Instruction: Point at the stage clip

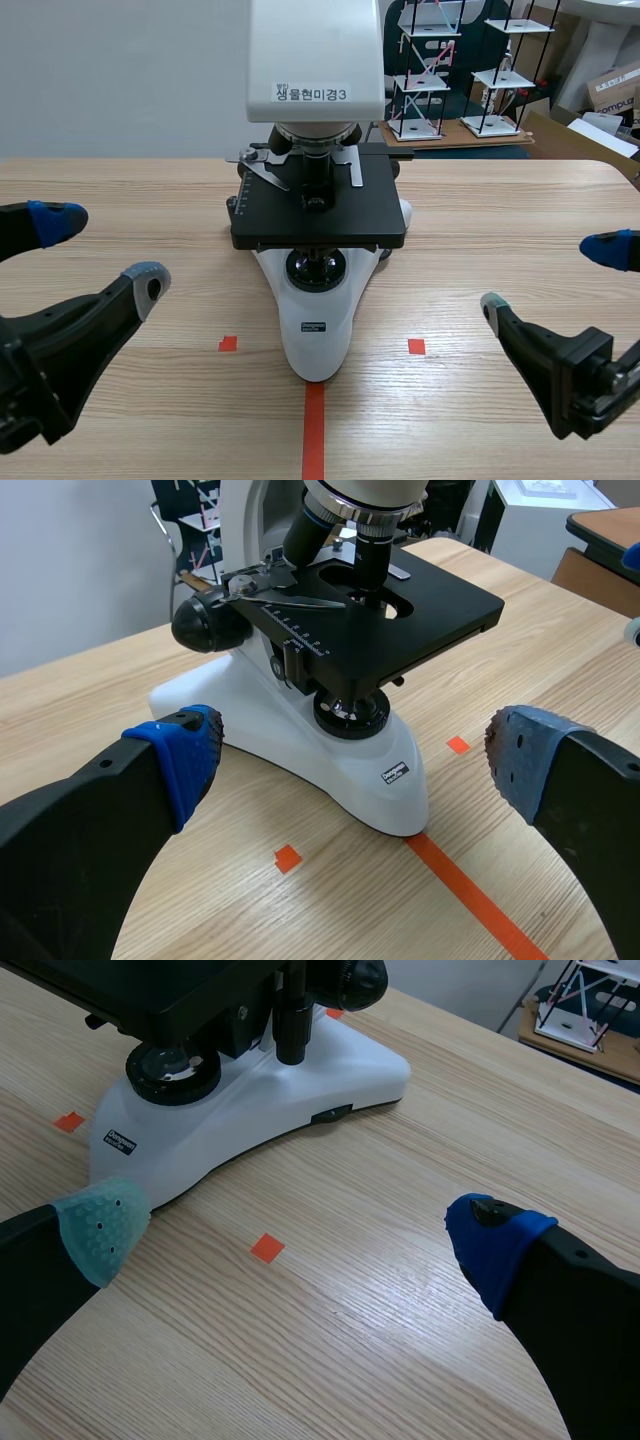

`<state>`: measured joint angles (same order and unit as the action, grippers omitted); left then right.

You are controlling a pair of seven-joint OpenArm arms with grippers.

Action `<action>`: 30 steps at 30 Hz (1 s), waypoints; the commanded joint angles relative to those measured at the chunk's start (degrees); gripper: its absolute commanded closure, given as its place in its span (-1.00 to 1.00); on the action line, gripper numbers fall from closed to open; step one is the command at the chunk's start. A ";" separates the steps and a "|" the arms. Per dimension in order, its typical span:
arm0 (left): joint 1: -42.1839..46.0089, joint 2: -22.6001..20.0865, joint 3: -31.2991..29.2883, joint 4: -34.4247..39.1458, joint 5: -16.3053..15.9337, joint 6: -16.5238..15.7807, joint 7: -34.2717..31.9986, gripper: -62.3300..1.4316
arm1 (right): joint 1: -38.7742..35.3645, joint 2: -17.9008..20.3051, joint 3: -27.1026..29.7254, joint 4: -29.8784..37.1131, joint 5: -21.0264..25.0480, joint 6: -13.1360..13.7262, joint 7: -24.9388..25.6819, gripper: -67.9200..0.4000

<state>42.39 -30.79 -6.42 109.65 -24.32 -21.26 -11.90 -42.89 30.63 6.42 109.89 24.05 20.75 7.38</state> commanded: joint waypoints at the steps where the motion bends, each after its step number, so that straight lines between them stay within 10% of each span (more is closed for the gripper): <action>1: 0.44 0.26 -0.42 0.68 -0.39 -0.07 0.35 -0.77 | 0.00 0.26 0.74 0.33 0.66 0.07 0.63 -0.95; 18: 0.44 0.26 -0.39 0.68 -0.13 0.24 1.03 -0.75 | 0.04 0.28 0.74 0.33 0.63 0.02 0.66 -0.95; 24: 0.24 0.11 -1.05 0.68 0.76 2.93 1.01 0.80 | 0.04 0.28 0.74 0.33 0.63 0.02 0.68 -0.95; 30: -3.78 -3.32 -1.33 0.50 1.84 3.58 1.60 0.91 | 0.04 0.28 0.74 0.33 0.63 0.02 0.90 -0.95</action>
<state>40.03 -33.04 -7.38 109.65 -22.11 -17.85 -9.56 -42.89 30.63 6.42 109.89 24.05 20.75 7.42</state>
